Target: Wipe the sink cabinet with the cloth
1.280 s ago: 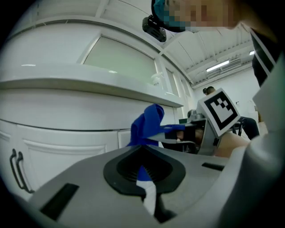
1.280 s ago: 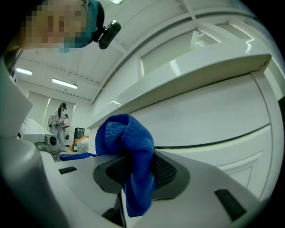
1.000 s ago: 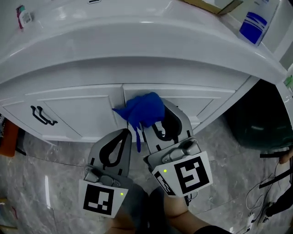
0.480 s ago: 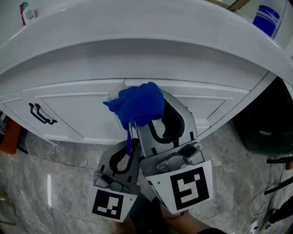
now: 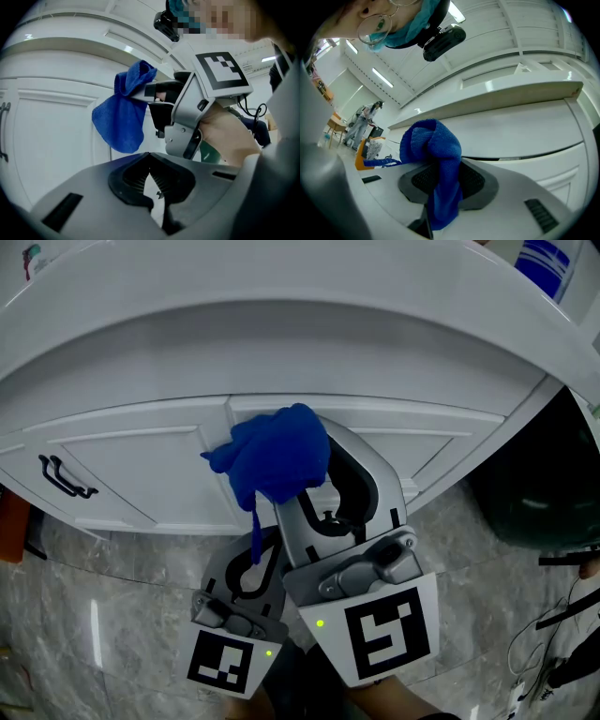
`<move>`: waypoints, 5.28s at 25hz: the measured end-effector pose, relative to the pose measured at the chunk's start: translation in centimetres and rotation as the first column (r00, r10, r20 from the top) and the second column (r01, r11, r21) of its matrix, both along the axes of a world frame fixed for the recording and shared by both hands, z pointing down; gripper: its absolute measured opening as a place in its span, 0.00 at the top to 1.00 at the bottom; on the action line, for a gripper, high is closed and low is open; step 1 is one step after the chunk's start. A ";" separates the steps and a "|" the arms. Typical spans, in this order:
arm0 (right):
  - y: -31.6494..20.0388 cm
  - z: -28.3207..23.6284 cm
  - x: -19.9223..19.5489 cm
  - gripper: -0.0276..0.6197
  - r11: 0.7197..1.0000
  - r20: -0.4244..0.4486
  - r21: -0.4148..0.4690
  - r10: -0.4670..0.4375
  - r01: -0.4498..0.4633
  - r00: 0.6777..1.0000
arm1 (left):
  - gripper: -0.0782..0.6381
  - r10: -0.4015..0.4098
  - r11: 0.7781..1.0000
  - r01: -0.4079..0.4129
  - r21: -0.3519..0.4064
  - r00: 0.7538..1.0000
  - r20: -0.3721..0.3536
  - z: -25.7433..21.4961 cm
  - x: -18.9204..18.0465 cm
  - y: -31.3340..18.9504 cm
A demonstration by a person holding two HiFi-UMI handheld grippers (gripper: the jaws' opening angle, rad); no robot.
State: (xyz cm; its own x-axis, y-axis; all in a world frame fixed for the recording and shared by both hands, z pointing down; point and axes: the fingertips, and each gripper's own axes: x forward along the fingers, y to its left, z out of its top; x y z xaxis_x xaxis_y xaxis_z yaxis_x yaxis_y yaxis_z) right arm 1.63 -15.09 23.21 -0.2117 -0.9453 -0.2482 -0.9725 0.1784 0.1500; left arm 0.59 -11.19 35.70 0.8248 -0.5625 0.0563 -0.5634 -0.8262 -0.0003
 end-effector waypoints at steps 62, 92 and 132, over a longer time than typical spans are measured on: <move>3.2 -0.5 10.3 0.78 0.975 0.051 0.092 0.197 -0.201 0.979 | 0.89 0.045 0.999 -0.045 -0.008 0.998 0.045 0.9 0.8 1.0; 4.4 -0.5 13.5 0.78 0.941 0.083 0.115 0.311 -0.319 0.947 | 0.89 0.055 0.998 -0.055 -0.009 0.996 0.076 1.7 1.4 0.8; 7.8 0.0 22.1 0.78 0.810 0.210 0.163 0.530 -0.564 0.822 | 0.89 0.074 0.997 -0.073 -0.007 0.994 0.085 1.9 2.0 0.9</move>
State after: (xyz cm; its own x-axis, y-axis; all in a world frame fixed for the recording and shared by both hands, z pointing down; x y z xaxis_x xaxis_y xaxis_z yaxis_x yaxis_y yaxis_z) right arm 23.69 -7.34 23.23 0.3800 -0.8150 -0.4373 -0.9121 -0.4088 -0.0307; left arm 2.60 -10.29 37.65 0.8561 -0.5003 0.1297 -0.4993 -0.8654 -0.0426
